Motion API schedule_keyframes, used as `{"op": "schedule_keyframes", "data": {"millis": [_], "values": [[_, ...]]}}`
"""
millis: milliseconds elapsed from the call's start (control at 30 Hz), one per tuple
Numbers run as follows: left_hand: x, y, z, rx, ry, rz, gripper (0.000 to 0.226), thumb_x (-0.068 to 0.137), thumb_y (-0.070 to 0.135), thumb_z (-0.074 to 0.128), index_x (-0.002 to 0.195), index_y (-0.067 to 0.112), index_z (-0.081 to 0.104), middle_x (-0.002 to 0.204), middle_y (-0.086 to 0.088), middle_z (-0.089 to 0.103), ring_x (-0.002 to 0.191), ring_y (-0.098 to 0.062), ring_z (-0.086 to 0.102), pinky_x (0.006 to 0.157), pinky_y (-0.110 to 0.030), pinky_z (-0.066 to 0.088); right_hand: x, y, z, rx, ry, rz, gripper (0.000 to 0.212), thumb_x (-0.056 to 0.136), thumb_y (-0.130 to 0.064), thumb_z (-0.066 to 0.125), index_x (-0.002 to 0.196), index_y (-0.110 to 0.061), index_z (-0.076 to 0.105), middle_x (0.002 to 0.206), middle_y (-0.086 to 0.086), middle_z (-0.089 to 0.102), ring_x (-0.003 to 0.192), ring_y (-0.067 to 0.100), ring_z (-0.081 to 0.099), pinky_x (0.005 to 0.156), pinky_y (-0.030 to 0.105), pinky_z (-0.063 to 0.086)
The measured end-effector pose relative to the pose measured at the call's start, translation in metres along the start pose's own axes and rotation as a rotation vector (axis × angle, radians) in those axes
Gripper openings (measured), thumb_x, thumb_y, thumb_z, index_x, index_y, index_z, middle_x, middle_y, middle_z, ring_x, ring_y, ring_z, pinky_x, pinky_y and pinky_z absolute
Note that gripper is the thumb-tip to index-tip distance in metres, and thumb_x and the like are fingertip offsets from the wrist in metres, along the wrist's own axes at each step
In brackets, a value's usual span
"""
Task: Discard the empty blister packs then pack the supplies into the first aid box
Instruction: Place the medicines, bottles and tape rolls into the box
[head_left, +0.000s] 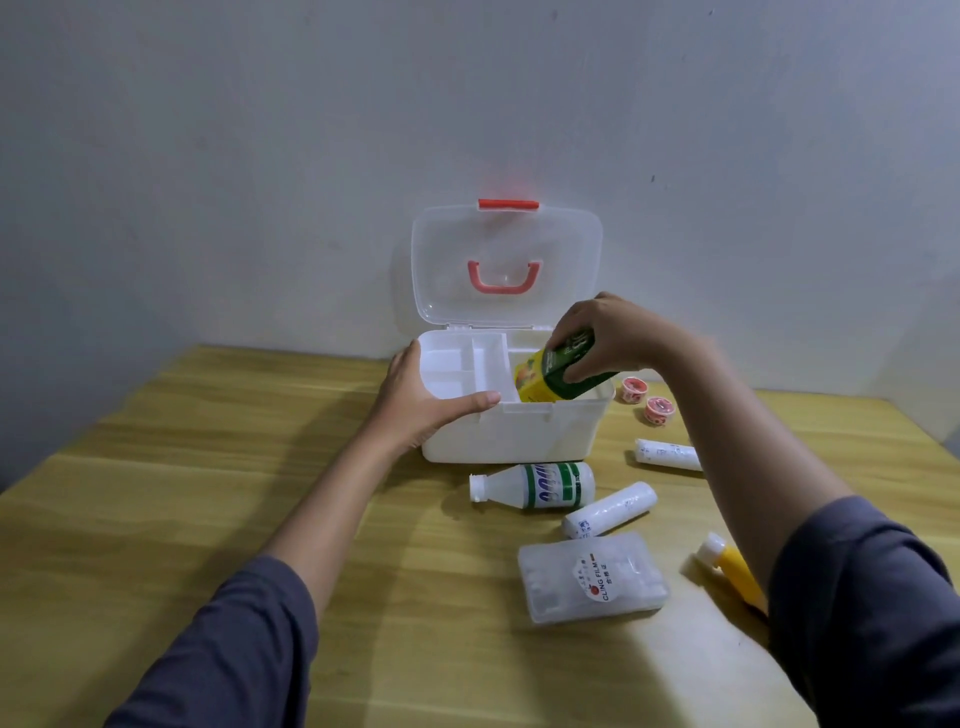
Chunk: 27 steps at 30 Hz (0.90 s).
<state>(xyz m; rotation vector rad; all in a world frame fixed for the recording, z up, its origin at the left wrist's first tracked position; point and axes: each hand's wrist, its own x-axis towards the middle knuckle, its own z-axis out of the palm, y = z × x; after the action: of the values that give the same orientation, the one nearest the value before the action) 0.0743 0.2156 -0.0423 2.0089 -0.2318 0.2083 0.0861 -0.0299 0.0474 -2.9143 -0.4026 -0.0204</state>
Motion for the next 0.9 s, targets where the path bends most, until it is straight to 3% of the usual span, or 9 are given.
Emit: {"op": "schedule_keyframes", "data": {"millis": [200, 400, 700, 800, 900], "values": [[-0.002, 0.002, 0.000, 0.015, -0.001, -0.009, 0.103, 0.041, 0.068, 0.078, 0.133, 0.030, 0.050, 0.133, 0.006, 0.049, 0.126, -0.014, 0.045, 0.095, -0.029, 0.040, 0.009, -0.010, 0.028, 0.073, 0.022, -0.107, 0.048, 0.071, -0.034, 0.073, 0.116, -0.023, 0.061, 0.122, 0.000, 0.055, 0.103, 0.012, 0.042, 0.089, 0.027, 0.040], [-0.002, 0.002, 0.000, 0.021, 0.005, -0.009, 0.102, 0.042, 0.067, 0.079, 0.132, 0.028, 0.051, 0.132, 0.004, 0.048, 0.125, -0.015, 0.046, 0.095, -0.030, 0.040, 0.017, -0.008, 0.038, -0.049, -0.092, -0.089, 0.059, 0.077, -0.046, 0.066, 0.130, -0.029, 0.047, 0.129, 0.004, 0.051, 0.117, 0.021, 0.042, 0.097, 0.036, 0.039], [-0.003, 0.002, 0.000, 0.034, 0.001, 0.003, 0.107, 0.040, 0.072, 0.074, 0.135, 0.029, 0.050, 0.137, 0.002, 0.050, 0.129, -0.016, 0.046, 0.102, -0.034, 0.044, 0.027, -0.015, 0.043, -0.175, -0.155, -0.119, 0.067, 0.078, -0.045, 0.065, 0.138, -0.031, 0.040, 0.137, 0.001, 0.046, 0.127, 0.021, 0.039, 0.102, 0.038, 0.034], [-0.004, 0.003, 0.000, 0.044, 0.002, 0.005, 0.108, 0.041, 0.072, 0.073, 0.136, 0.028, 0.050, 0.138, 0.002, 0.049, 0.128, -0.016, 0.046, 0.101, -0.034, 0.044, 0.026, -0.014, 0.041, -0.141, -0.148, -0.128, 0.064, 0.076, -0.037, 0.069, 0.135, -0.029, 0.046, 0.137, -0.001, 0.038, 0.124, 0.021, 0.039, 0.101, 0.034, 0.034], [-0.004, 0.003, -0.001, 0.045, 0.004, 0.008, 0.106, 0.041, 0.072, 0.073, 0.135, 0.028, 0.050, 0.137, 0.001, 0.051, 0.128, -0.018, 0.048, 0.103, -0.038, 0.045, 0.028, -0.011, 0.046, -0.121, -0.063, -0.118, 0.053, 0.074, -0.029, 0.072, 0.124, -0.025, 0.058, 0.128, 0.000, 0.046, 0.113, 0.020, 0.048, 0.088, 0.031, 0.043]]}}
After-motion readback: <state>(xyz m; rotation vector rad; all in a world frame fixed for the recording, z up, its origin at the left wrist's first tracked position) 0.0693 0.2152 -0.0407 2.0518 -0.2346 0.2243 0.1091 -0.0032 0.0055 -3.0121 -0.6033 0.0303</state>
